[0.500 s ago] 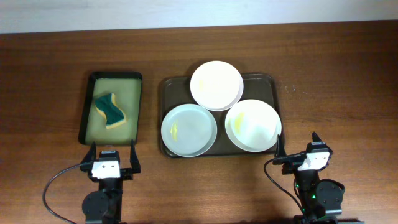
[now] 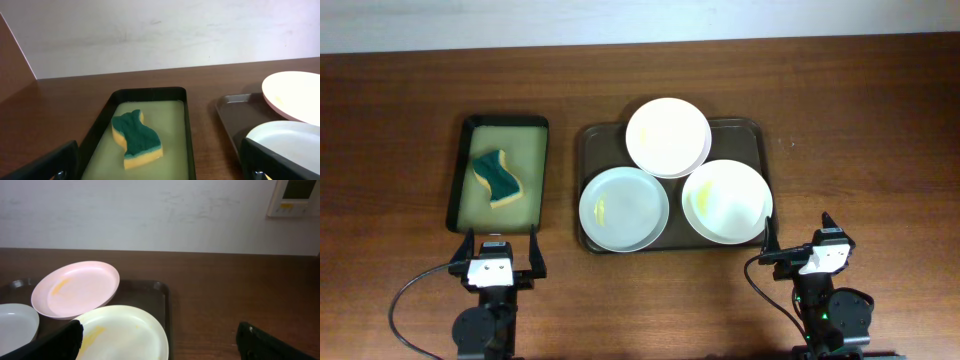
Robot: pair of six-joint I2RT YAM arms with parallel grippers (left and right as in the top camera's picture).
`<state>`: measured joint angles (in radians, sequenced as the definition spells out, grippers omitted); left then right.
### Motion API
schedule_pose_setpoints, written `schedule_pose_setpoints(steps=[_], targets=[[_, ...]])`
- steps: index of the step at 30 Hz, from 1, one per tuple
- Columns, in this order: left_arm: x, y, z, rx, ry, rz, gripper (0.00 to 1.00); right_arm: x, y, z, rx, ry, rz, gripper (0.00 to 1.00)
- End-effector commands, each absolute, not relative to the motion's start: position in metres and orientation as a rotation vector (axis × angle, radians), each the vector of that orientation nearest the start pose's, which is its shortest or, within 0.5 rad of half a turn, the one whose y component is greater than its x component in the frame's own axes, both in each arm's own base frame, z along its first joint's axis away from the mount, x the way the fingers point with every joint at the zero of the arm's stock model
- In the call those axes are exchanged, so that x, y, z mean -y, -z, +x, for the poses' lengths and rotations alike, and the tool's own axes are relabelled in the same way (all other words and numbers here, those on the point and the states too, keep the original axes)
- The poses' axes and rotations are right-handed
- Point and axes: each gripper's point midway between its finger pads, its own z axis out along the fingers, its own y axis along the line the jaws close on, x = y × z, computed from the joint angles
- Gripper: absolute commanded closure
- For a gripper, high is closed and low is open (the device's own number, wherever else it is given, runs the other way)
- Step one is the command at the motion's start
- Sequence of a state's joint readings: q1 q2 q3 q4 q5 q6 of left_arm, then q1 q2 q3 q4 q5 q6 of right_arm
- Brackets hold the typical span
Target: Clean dirty plates on tray and stack at the side
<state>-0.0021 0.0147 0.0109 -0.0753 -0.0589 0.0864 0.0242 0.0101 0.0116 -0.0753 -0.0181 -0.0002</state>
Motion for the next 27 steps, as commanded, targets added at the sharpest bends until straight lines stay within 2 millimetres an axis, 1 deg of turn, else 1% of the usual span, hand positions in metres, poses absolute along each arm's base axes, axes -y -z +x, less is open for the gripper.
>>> schedule_pose_setpoints(steps=[1, 17, 18, 19, 20, 21, 22, 23, 24, 25, 26, 27], targets=[[-0.007, -0.157, 0.246, -1.65, -0.11, 0.051, 0.01, -0.007, -0.156, 0.246, -1.649, -0.026, -0.025, 0.02], [-0.007, -0.157, 0.246, -1.65, -0.111, 0.051, 0.01, -0.007, -0.156, 0.246, -1.649, -0.026, -0.025, 0.02], [0.003, -0.16, 0.246, -1.636, -0.03, 0.059, 0.01, -0.007, -0.156, 0.246, -1.649, -0.026, -0.026, 0.02], [0.022, -0.163, 0.245, -1.622, 0.113, 0.083, 0.01, -0.008, -0.156, 0.246, -1.649, -0.026, -0.026, 0.02], [0.059, -0.168, 0.236, -1.604, 0.361, 0.182, 0.01, -0.007, -0.156, 0.246, -1.649, -0.026, -0.025, 0.02], [0.088, -0.177, 0.223, -1.558, 0.526, 0.31, 0.0, -0.007, -0.156, 0.246, -1.649, -0.026, -0.026, 0.01], [0.105, -0.188, 0.211, -1.5, 0.606, 0.419, 0.01, -0.007, -0.156, 0.246, -1.649, -0.026, -0.026, 0.02], [0.115, -0.195, 0.202, -1.452, 0.648, 0.49, 0.01, -0.007, -0.156, 0.246, -1.649, -0.026, -0.025, 0.02], [0.12, -0.206, 0.196, -1.395, 0.657, 0.537, 0.01, -0.007, -0.156, 0.246, -1.649, -0.026, -0.025, 0.02], [0.12, -0.222, 0.193, -1.318, 0.63, 0.559, 0.01, -0.007, -0.156, 0.246, -1.649, -0.026, -0.025, 0.02], [0.122, -0.246, 0.183, -1.194, 0.597, 0.607, 0.01, -0.007, -0.156, 0.246, -1.649, -0.026, -0.026, 0.02], [0.124, -0.264, 0.173, -1.091, 0.564, 0.641, 0.01, -0.007, -0.156, 0.246, -1.649, -0.026, -0.026, 0.02]])
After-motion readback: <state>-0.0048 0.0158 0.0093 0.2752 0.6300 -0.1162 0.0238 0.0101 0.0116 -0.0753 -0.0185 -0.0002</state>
